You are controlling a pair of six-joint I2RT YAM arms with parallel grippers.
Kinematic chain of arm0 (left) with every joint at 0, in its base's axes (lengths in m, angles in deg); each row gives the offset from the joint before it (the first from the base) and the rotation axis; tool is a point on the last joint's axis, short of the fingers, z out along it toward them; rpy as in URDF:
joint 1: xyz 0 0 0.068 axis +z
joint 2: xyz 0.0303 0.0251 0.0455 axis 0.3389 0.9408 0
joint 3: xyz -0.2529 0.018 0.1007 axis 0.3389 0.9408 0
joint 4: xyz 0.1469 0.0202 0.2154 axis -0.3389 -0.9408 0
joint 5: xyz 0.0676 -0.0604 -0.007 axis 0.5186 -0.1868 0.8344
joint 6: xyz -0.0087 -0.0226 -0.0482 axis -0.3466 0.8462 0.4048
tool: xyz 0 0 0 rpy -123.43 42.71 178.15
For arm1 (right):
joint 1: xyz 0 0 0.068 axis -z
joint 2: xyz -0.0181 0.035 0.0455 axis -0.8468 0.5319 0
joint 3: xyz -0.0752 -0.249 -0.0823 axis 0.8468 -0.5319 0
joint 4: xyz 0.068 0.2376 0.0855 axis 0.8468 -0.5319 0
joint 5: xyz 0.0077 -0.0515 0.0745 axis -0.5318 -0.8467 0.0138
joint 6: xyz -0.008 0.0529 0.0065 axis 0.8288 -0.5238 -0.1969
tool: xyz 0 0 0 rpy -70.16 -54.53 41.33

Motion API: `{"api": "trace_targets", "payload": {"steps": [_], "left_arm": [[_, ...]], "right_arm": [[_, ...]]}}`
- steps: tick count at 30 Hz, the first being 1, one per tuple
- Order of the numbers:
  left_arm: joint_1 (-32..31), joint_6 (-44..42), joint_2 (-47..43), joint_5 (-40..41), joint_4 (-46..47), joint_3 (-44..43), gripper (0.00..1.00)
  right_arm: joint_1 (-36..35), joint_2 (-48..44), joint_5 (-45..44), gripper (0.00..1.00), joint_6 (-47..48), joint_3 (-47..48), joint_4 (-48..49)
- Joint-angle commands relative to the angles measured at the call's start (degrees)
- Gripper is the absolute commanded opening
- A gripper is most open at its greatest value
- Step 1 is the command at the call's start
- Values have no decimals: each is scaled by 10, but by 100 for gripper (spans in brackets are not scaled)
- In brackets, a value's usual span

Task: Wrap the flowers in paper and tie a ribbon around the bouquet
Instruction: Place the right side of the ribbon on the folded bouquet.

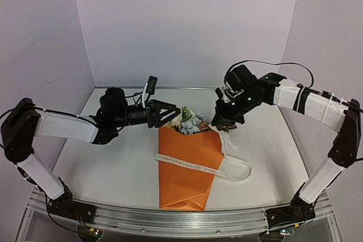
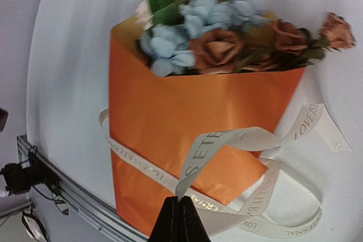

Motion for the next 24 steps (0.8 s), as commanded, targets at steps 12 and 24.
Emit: {"api": "trace_targets", "payload": {"steps": [12, 24], "left_arm": [[34, -4, -127, 152, -254, 45, 69], [38, -8, -116, 159, -330, 33, 68]], "right_arm": [[-77, 0, -106, 76, -17, -23, -52], [-16, 50, -119, 68, -157, -50, -5]]}}
